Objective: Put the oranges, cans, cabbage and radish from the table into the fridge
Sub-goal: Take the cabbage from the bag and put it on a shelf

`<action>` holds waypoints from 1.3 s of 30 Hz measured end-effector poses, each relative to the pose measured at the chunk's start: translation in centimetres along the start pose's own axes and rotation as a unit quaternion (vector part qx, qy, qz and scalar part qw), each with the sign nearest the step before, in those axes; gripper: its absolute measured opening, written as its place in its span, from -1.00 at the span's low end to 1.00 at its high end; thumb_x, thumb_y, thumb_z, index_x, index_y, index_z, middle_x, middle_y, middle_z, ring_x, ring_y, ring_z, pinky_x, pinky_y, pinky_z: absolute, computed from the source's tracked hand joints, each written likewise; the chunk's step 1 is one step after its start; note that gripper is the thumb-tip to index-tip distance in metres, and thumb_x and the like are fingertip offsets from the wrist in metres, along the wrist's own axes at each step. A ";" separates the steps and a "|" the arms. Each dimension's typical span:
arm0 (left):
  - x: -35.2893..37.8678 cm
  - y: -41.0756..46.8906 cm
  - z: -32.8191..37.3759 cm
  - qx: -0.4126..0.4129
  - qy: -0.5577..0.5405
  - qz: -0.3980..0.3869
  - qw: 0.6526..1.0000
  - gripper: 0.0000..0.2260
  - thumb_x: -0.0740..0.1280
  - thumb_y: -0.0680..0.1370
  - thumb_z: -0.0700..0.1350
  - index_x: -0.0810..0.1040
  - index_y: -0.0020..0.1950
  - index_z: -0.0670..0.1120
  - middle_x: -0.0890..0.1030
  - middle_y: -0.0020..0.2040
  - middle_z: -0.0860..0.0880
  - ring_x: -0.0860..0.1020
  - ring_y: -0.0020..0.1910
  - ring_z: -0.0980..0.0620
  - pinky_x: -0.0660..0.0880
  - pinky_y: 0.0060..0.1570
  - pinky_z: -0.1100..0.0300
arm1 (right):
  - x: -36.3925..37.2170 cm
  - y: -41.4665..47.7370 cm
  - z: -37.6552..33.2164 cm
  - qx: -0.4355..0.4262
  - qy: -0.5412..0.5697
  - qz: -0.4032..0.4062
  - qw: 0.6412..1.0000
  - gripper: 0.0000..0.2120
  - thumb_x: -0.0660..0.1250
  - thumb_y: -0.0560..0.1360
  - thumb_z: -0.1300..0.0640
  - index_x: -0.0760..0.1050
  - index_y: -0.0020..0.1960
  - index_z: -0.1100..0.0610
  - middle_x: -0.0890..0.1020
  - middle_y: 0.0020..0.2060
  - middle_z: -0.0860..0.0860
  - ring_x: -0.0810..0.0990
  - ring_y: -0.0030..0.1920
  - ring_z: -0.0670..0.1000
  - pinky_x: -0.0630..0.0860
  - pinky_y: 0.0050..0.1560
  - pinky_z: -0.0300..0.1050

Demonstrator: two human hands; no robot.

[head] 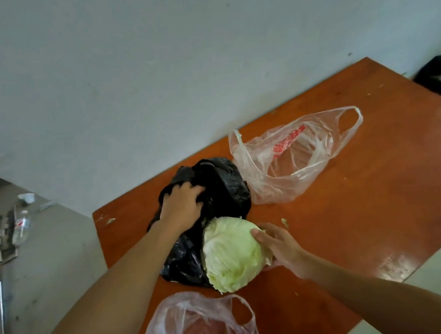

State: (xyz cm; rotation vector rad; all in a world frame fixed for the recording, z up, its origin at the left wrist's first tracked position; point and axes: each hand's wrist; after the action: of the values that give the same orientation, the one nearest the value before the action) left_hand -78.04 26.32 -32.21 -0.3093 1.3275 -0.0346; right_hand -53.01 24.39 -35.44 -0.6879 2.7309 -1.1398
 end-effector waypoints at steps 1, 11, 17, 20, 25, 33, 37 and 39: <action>0.8 -0.7 0.2 0.021 0.085 -0.032 0.996 -0.66 0.21 0.58 -0.07 0.42 0.37 0.04 0.42 0.31 -0.08 0.35 0.31 -0.15 0.33 0.23 -0.13 | -0.2 -0.5 0.4 -0.004 0.017 0.002 1.000 -0.66 0.31 0.56 0.00 0.43 0.31 0.05 0.56 0.12 0.01 0.62 0.03 0.07 0.64 -0.12 0.16; 3.5 -4.3 0.2 0.082 0.220 -0.143 0.961 -0.63 0.17 0.57 -0.11 0.39 0.39 0.01 0.33 0.38 -0.13 0.28 0.35 -0.15 0.27 0.26 -0.02 | 1.2 -0.3 -2.8 -0.220 -0.395 0.085 0.888 -0.52 0.09 0.58 -0.24 0.29 0.46 -0.13 0.36 0.41 -0.08 0.38 0.37 0.01 0.38 0.28 0.04; 1.5 -6.3 1.1 -0.025 -0.144 0.034 0.989 -0.76 0.15 0.61 -0.17 0.58 0.15 -0.07 0.51 0.03 -0.02 0.53 -0.12 -0.02 0.49 -0.09 0.07 | 0.0 -1.0 -0.3 -0.216 -0.443 -0.007 0.870 -0.31 0.05 0.42 -0.50 0.05 0.48 -0.29 0.21 0.48 -0.13 0.30 0.42 0.04 0.36 0.33 0.15; 1.1 -6.3 3.9 0.007 -0.237 -0.003 0.971 -0.75 0.18 0.63 -0.02 0.58 0.15 -0.09 0.56 -0.01 -0.04 0.55 -0.09 -0.03 0.48 -0.04 0.10 | -2.4 -2.7 1.4 -0.232 -0.407 -0.025 0.883 -0.36 0.08 0.44 -0.48 0.06 0.45 -0.35 0.18 0.48 -0.18 0.27 0.43 -0.04 0.32 0.36 0.10; 4.0 -5.8 7.9 -0.036 -0.231 -0.209 0.950 -0.41 0.06 0.58 0.28 0.23 0.51 -0.04 0.33 0.46 -0.15 0.33 0.40 -0.16 0.29 0.34 0.00 | -2.1 -3.9 4.5 -0.104 -0.195 0.063 0.973 -0.34 0.02 0.49 -0.43 0.02 0.52 -0.24 0.18 0.51 -0.10 0.20 0.48 0.01 0.23 0.44 0.18; 5.8 -8.7 8.7 -0.100 -0.278 -0.156 0.942 -0.49 0.00 0.58 0.29 0.33 0.38 -0.01 0.46 0.30 -0.15 0.41 0.28 -0.19 0.33 0.21 -0.01 | 0.7 -4.0 5.8 -0.031 0.005 0.119 0.992 -0.47 -0.01 0.61 -0.24 0.11 0.53 -0.10 0.32 0.43 0.02 0.37 0.34 0.07 0.34 0.33 0.03; 5.7 -11.3 11.3 -0.069 -0.283 -0.075 0.954 -0.49 0.01 0.60 0.26 0.19 0.49 0.07 0.34 0.39 -0.13 0.36 0.35 -0.17 0.30 0.29 -0.01 | -0.2 -5.5 6.0 -0.102 -0.004 0.154 0.983 -0.47 0.02 0.54 -0.32 0.16 0.47 -0.20 0.43 0.34 0.00 0.50 0.21 0.03 0.48 0.25 0.11; 5.2 -12.8 13.5 -0.042 -0.299 -0.025 0.953 -0.46 0.01 0.59 0.27 0.12 0.53 0.10 0.31 0.42 -0.10 0.35 0.36 -0.12 0.28 0.29 0.02 | -1.7 -7.1 6.0 -0.148 -0.006 0.161 0.976 -0.41 0.03 0.40 -0.45 0.18 0.40 -0.34 0.46 0.30 -0.03 0.55 0.17 0.02 0.53 0.18 0.14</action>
State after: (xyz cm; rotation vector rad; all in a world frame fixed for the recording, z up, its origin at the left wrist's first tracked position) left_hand -61.91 15.76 -31.28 -0.3888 0.7183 0.0690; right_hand -47.29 16.87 -34.90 -0.2555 2.8891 -0.6670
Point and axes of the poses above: each hand's wrist, its own y-axis towards the middle knuckle, its own x-axis out of the palm, z = x × y
